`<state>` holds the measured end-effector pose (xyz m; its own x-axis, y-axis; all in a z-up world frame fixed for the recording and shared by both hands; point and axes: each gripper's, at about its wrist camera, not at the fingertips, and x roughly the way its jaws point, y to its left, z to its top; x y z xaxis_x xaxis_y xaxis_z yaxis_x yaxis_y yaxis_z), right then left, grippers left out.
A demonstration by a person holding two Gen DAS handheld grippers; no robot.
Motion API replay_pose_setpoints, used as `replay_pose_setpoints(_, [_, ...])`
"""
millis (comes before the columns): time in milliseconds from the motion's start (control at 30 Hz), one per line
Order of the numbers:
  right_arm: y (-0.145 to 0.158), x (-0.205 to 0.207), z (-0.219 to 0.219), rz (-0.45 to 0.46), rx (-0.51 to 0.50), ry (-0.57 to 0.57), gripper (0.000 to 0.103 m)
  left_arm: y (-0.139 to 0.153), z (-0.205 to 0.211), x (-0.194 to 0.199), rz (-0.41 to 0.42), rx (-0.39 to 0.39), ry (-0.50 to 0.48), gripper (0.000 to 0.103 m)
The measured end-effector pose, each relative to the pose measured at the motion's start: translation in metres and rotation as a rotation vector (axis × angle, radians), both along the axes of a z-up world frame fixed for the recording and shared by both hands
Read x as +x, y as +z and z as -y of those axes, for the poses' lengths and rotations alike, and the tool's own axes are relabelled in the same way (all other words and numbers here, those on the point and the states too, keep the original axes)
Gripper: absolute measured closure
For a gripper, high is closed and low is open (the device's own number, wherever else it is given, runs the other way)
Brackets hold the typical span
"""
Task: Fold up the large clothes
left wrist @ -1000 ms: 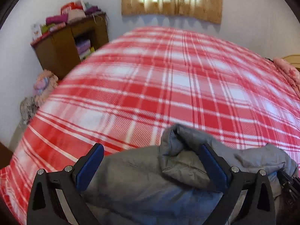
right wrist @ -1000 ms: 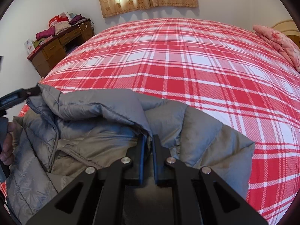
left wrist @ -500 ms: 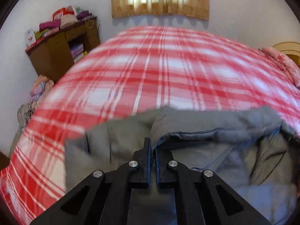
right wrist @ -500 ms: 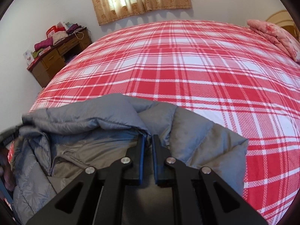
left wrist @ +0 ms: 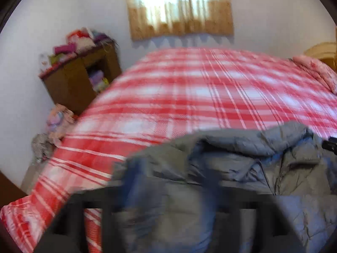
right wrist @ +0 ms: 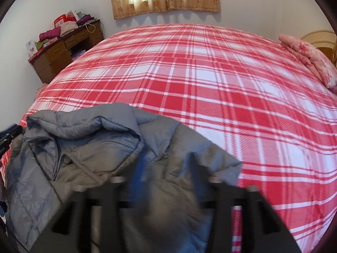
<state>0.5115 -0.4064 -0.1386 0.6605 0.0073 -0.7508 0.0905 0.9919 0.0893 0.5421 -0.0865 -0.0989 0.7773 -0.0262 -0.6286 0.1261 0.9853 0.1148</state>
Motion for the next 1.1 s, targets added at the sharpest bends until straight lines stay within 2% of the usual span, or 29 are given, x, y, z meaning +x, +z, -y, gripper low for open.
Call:
replay_pose_setpoints(33, [0.006, -0.001, 0.001, 0.009, -0.005, -0.010, 0.045, 0.010, -0.007, -0.006, 0.063, -0.007, 0.030, 0.009])
replay_pose_setpoints(67, [0.012, 0.000, 0.000, 0.022, 0.000, -0.016, 0.045, 0.019, -0.013, -0.009, 0.121, -0.014, 0.059, 0.008])
replay_pose_setpoints(133, [0.024, 0.008, -0.003, 0.058, 0.025, -0.031, 0.053, 0.034, -0.015, 0.001, 0.173, -0.050, 0.096, 0.008])
replay_pose_setpoints(200, [0.033, 0.026, -0.014, 0.073, 0.044, -0.030, 0.067, 0.045, 0.001, 0.026, 0.142, -0.113, 0.061, 0.008])
replay_pose_setpoints(300, [0.038, 0.059, -0.038, 0.074, 0.132, -0.012, 0.068, 0.049, 0.034, 0.045, 0.131, -0.139, -0.006, 0.008])
replay_pose_setpoints(367, [0.033, 0.070, -0.054, 0.073, 0.123, 0.007, 0.070, 0.033, 0.061, 0.059, 0.053, -0.118, -0.068, 0.008])
replay_pose_setpoints(433, [0.020, 0.074, -0.069, 0.051, 0.099, 0.038, 0.072, 0.011, 0.073, 0.063, 0.017, -0.074, -0.054, 0.008])
replay_pose_setpoints(567, [-0.015, 0.068, -0.074, 0.001, 0.082, 0.053, 0.073, -0.041, 0.069, 0.066, -0.082, -0.038, -0.045, 0.008])
replay_pose_setpoints(633, [-0.025, 0.064, -0.069, -0.008, 0.104, 0.046, 0.077, -0.058, 0.058, 0.070, -0.139, -0.071, -0.021, 0.008])
replay_pose_setpoints(667, [-0.026, 0.063, -0.067, -0.008, 0.111, 0.046, 0.079, -0.063, 0.051, 0.072, -0.157, -0.108, -0.008, 0.008])
replay_pose_setpoints(733, [-0.027, 0.060, -0.068, -0.005, 0.104, 0.049, 0.079, -0.070, 0.050, 0.072, -0.162, -0.126, 0.001, 0.008])
replay_pose_setpoints(833, [-0.028, 0.060, -0.073, -0.003, 0.081, 0.053, 0.079, -0.076, 0.058, 0.073, -0.171, -0.084, 0.000, 0.008])
replay_pose_setpoints(1100, [-0.040, 0.058, -0.077, 0.000, 0.067, 0.053, 0.079, -0.084, 0.062, 0.080, -0.202, -0.052, 0.005, 0.008])
